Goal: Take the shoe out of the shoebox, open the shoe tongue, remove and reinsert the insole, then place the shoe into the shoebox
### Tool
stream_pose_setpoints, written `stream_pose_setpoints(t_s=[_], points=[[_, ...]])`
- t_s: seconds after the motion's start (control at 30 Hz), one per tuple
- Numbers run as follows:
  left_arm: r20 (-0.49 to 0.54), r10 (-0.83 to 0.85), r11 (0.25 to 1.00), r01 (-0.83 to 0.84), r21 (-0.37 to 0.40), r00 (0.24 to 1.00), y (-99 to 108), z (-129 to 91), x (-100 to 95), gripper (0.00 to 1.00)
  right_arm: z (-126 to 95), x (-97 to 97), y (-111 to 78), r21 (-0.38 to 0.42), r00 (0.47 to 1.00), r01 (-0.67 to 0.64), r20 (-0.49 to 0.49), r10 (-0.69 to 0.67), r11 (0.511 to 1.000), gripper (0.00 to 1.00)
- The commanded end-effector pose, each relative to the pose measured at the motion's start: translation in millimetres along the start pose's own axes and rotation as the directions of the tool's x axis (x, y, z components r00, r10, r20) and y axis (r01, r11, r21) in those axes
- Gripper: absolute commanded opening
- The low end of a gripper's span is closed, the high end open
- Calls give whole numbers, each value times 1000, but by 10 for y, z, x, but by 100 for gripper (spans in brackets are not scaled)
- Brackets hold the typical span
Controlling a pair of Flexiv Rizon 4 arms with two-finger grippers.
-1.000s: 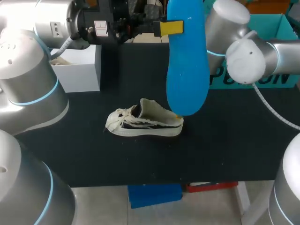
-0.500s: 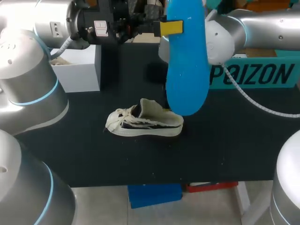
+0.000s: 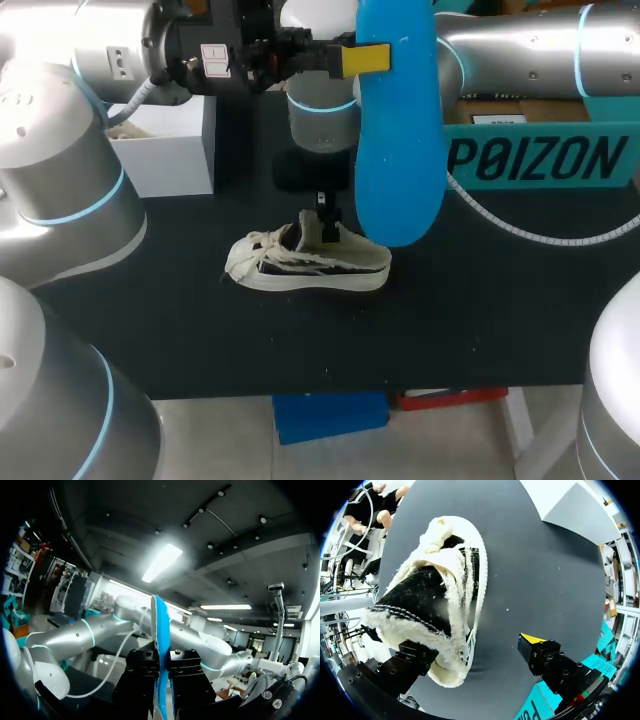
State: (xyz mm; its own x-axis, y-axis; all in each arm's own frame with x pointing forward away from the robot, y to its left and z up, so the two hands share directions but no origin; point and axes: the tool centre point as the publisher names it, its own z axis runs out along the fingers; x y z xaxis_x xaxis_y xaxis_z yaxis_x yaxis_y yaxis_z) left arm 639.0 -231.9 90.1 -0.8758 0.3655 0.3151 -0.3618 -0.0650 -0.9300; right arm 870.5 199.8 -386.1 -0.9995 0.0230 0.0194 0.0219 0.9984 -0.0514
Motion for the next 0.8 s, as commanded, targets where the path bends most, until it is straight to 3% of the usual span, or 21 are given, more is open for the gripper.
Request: stream_pose_setpoints(t_s=[0.03, 0.1, 0.2, 0.8], points=[[3, 1, 1000, -1, 0, 1000, 10, 14, 1, 0, 146, -23, 81, 43, 1000, -5, -10, 5, 999, 91], [3, 1, 1000, -1, 0, 1000, 10, 14, 1, 0, 174, 4, 71, 43, 1000, -10, -9, 11, 999, 0], [3, 1, 1000, -1, 0, 1000, 10, 14, 1, 0, 186, 39, 46, -6, 1000, 2, -22, -3, 1000, 0], [3, 1, 1000, -1, 0, 1000, 10, 14, 1, 0, 186, 39, 46, -6, 1000, 2, -22, -3, 1000, 0]])
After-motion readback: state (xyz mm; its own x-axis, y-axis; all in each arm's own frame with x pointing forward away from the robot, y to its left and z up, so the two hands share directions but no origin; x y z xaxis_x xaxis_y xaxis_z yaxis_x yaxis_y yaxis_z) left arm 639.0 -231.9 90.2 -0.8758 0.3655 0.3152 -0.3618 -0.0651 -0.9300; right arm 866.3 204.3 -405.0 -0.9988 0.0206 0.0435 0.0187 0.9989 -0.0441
